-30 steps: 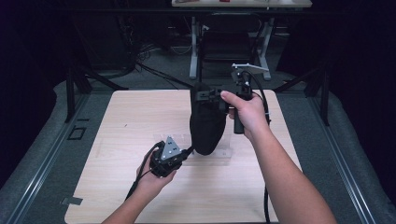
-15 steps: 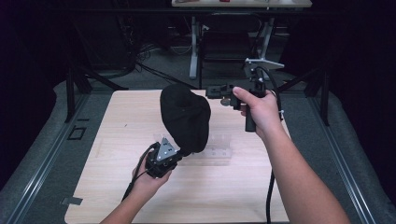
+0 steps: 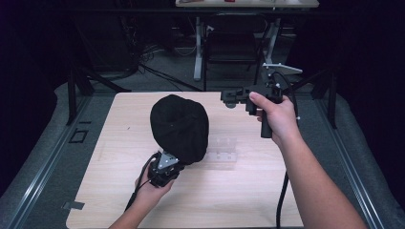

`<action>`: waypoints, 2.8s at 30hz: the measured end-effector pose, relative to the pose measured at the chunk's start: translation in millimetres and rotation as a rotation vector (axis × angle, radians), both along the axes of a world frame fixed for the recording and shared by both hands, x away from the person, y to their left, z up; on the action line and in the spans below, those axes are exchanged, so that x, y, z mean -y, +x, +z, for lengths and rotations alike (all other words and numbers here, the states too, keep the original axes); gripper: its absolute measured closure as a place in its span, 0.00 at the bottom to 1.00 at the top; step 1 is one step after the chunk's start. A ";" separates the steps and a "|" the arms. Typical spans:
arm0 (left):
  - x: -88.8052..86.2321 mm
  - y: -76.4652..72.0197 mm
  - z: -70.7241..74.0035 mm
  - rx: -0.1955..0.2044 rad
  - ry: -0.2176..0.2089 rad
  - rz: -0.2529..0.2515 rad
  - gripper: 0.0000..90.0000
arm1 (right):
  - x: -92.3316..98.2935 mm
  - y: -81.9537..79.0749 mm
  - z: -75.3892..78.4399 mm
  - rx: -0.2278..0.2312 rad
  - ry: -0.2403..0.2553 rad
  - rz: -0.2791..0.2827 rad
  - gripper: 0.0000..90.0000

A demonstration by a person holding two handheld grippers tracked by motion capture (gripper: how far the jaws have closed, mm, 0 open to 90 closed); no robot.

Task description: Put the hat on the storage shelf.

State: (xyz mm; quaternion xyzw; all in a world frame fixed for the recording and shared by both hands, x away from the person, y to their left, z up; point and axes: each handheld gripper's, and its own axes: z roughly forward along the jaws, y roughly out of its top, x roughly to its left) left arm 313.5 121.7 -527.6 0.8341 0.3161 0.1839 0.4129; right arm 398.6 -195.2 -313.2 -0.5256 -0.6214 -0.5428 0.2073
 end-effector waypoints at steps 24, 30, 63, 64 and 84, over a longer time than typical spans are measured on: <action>-49.1 -13.0 2.1 -0.073 -0.094 0.078 0.59 | 22.4 -12.4 -11.6 0.025 -0.127 -0.057 0.69; -71.0 -20.5 4.8 -0.083 -0.116 0.114 0.54 | 31.3 -20.6 -11.0 0.038 -0.191 -0.068 0.69; -122.9 -22.8 -28.0 -0.137 -0.172 0.293 0.44 | 41.9 -68.5 -54.2 0.205 -0.626 -0.123 0.57; -122.9 -22.6 -28.0 -0.140 -0.171 0.291 0.44 | 42.0 -70.9 -55.6 0.207 -0.625 -0.123 0.57; -116.9 -23.0 -30.8 -0.153 -0.166 0.268 0.44 | 50.3 -109.0 -89.5 0.240 -0.663 -0.113 0.56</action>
